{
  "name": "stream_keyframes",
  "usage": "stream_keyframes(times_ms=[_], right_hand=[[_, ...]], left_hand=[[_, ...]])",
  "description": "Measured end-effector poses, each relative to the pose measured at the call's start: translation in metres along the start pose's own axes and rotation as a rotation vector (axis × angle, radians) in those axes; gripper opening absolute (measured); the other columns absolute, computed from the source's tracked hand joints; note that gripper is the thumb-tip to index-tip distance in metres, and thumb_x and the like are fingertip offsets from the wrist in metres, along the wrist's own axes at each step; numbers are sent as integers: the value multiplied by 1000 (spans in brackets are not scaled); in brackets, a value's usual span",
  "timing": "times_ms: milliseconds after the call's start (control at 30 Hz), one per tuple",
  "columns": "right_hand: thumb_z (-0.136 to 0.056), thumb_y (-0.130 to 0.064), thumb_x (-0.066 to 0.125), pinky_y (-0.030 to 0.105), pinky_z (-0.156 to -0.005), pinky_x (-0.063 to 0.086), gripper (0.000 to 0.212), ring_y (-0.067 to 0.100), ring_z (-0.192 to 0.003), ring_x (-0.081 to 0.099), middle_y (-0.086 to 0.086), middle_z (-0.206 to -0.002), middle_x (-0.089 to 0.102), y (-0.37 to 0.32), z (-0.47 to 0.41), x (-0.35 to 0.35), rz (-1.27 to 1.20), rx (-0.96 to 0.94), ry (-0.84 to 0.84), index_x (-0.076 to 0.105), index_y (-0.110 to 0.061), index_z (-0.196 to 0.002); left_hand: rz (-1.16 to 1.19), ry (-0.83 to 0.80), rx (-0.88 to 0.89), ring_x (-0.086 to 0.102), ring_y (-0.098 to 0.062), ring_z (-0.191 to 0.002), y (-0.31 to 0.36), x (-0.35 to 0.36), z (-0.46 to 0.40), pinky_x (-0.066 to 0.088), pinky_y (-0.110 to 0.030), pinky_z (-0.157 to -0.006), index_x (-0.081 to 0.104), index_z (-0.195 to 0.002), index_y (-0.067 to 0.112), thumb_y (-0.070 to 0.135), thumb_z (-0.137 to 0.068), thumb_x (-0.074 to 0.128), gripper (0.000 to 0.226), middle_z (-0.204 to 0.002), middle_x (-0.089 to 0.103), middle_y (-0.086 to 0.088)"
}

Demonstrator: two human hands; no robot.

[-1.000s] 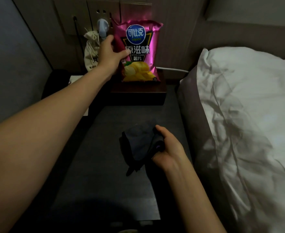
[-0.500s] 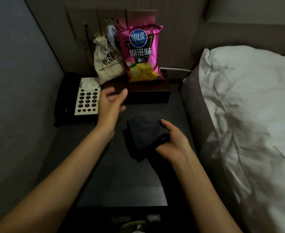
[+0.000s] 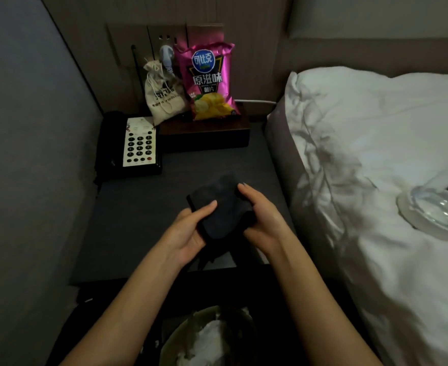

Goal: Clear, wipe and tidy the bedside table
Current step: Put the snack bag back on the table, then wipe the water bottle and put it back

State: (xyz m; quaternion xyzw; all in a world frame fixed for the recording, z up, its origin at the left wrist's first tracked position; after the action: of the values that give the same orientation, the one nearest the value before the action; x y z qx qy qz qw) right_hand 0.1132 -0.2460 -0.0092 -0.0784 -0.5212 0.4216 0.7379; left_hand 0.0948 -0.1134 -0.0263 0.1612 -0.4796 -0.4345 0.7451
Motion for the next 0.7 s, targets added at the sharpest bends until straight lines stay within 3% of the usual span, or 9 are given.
stream_keyframes(times_ms=[167, 267, 333, 433, 533, 700], right_hand=[[-100, -10, 46, 30, -81, 55, 22, 19, -90, 69, 11, -103, 70, 2, 35, -2, 205, -260, 30, 65, -10, -110], [-99, -10, 49, 31, -84, 53, 26, 15, -95, 65, 9, -109, 66, -7, 62, -10, 490, -423, 153, 61, -14, -123], [-99, -11, 51, 23, -79, 52, 30, 6, -88, 63, 3, -102, 64, -15, 83, -15, 618, -502, 199, 58, -16, -127], [-98, -8, 52, 22, -80, 48, 34, 5, -84, 58, 3, -95, 59, -28, 113, -24, 698, -542, 262, 55, -13, -131], [-98, -6, 50, 20, -71, 42, 36, 8, -77, 51, 5, -86, 55, -40, 145, -31, 750, -569, 334, 52, -10, -133], [-99, -13, 51, 12, -66, 45, 32, 8, -78, 55, 11, -93, 60, -57, 199, -39, 884, -636, 421, 53, -15, -131]], left_hand=[[-171, 69, 33, 72, -24, -90, -4, 16, 31, 59, -32, -81, 66, -113, -2, 6, -93, 57, 23, -109, 72, -18], [-213, 56, 37, 72, -24, -89, -6, 31, 52, 59, -34, -81, 68, -110, -1, 7, -94, 57, 21, -103, 73, -17], [-216, 27, 47, 74, -22, -85, -7, 45, 64, 61, -30, -73, 69, -106, 1, 7, -94, 57, 18, -100, 75, -16], [-213, -17, 47, 74, -19, -79, -13, 67, 80, 61, -26, -65, 71, -98, 4, 8, -93, 58, 14, -93, 76, -13], [-195, -93, 49, 74, -18, -75, -25, 91, 93, 61, -26, -64, 69, -98, 2, 7, -95, 55, 15, -88, 76, -11], [-180, -190, -12, 74, -19, -78, -44, 125, 110, 61, -27, -66, 67, -105, 0, 8, -97, 52, 19, -91, 75, -12]])
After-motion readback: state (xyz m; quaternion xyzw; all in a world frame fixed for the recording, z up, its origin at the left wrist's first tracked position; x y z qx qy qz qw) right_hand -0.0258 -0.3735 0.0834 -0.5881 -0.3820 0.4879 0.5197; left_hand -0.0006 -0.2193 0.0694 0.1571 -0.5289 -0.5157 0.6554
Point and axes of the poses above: each hand's wrist, its own z-axis away from the middle knuckle, its own x-axis out of the palm, y = z × x, the point moved 2 cm from there along -z, towards the middle knuckle
